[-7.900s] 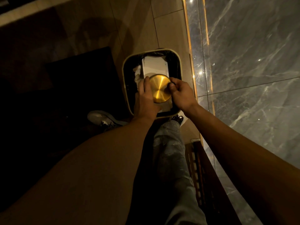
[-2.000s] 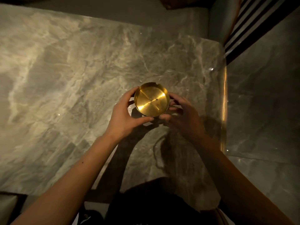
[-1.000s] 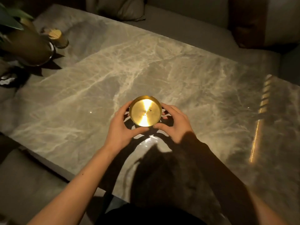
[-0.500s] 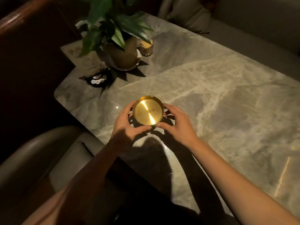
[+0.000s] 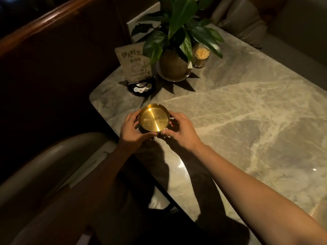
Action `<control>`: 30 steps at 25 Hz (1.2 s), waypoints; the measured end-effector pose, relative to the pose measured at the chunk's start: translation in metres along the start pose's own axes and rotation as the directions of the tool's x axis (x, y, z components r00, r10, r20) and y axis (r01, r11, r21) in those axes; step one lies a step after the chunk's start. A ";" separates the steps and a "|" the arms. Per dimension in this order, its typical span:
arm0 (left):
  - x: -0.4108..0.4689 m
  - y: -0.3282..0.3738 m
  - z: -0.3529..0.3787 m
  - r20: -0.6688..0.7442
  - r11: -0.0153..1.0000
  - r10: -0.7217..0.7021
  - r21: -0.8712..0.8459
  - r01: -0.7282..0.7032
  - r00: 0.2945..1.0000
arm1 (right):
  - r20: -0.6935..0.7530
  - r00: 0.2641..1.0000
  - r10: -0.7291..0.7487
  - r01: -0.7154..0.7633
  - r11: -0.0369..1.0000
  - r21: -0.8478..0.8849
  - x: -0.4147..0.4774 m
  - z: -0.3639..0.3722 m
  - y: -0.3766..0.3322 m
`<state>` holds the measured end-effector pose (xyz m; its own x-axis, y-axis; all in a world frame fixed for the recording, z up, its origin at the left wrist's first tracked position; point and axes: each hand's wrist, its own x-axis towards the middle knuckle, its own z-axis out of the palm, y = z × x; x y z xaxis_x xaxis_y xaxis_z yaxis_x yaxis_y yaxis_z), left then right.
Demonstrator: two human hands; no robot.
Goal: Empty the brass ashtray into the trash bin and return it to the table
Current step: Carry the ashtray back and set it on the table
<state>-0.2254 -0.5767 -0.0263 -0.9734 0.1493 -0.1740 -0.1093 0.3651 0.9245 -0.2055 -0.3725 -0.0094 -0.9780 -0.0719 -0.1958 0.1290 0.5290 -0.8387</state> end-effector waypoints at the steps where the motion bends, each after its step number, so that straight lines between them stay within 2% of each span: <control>1: 0.006 -0.005 -0.003 -0.015 0.999 -0.027 -0.019 0.027 1.000 | 0.018 1.000 0.005 -0.005 1.000 -0.017 0.009 0.004 -0.001; 6: 0.027 -0.023 -0.018 -0.107 0.993 -0.111 -0.047 0.106 0.988 | 0.072 0.997 0.009 -0.002 0.995 -0.099 0.053 0.026 -0.008; 11: 0.043 -0.037 -0.033 -0.226 0.990 -0.139 -0.062 0.129 0.964 | 0.107 0.994 0.014 -0.004 0.995 -0.099 0.086 0.046 -0.022; 16: 0.049 -0.047 -0.044 -0.263 0.988 -0.148 -0.082 0.131 0.954 | 0.151 0.987 0.058 -0.046 0.996 -0.080 0.102 0.063 -0.025; 25: 0.059 -0.058 -0.054 -0.357 0.991 -0.136 -0.058 0.124 0.924 | 0.174 0.985 -0.024 0.044 0.993 -0.108 0.119 0.074 -0.043; 30: 0.063 -0.063 -0.054 -0.367 0.989 -0.145 -0.036 0.141 0.919 | 0.183 0.983 -0.007 0.031 0.991 -0.129 0.123 0.077 -0.046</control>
<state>-0.2904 -0.6394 -0.0771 -0.9527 -0.2525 -0.1692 -0.2528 0.3491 0.9023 -0.3194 -0.4710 -0.0343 -0.9322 -0.2296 -0.2796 0.0760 0.6314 -0.7717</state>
